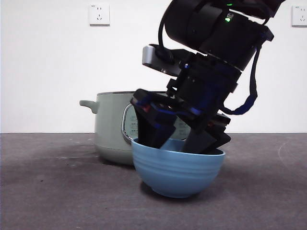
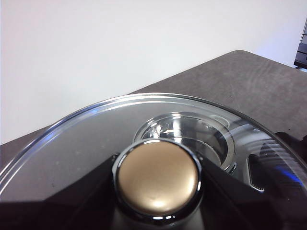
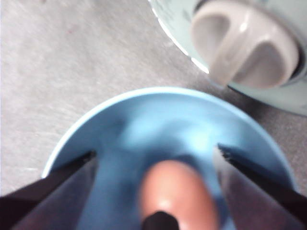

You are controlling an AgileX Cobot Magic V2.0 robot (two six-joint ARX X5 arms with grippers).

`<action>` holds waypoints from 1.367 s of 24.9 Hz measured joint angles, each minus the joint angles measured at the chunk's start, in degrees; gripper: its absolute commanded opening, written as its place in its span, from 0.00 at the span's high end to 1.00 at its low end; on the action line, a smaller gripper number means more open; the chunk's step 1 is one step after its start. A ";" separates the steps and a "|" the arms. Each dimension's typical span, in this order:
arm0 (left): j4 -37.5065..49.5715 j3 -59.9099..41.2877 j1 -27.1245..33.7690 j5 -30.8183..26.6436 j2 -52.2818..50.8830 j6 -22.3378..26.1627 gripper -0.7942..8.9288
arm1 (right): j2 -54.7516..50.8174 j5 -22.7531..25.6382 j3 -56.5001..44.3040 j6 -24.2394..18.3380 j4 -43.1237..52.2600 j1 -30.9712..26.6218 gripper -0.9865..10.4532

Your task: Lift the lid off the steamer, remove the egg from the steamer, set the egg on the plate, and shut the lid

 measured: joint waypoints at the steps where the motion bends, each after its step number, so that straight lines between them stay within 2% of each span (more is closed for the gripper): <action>1: -0.02 0.00 0.00 0.04 0.00 0.00 0.93 | -0.31 -0.02 0.02 0.02 -0.04 0.02 0.52; 7: 0.00 0.00 0.00 1.51 0.11 0.00 0.93 | -9.92 -0.44 0.02 0.46 -1.90 0.37 0.52; 10: 0.50 0.00 0.00 1.55 1.60 0.00 0.93 | -19.43 -0.42 0.02 1.27 -5.31 0.35 0.52; 13: 4.87 0.00 0.00 3.82 5.51 0.00 0.93 | -30.97 -0.28 0.04 2.71 -8.39 0.37 0.52; 16: 10.71 0.00 0.00 5.07 11.61 0.00 0.93 | -44.35 2.14 0.07 5.14 -11.23 0.37 0.53; 22: 19.15 0.00 0.00 7.04 21.33 -0.44 0.93 | -58.84 7.45 0.13 7.34 -14.36 0.37 0.53; 27: 25.55 0.00 -0.28 8.63 28.92 -0.46 0.93 | -65.22 11.52 2.56 8.07 -18.84 0.37 0.53; 34: 33.70 0.00 -1.22 9.42 40.22 -0.46 0.93 | -65.66 14.01 7.26 8.15 -23.87 0.37 0.53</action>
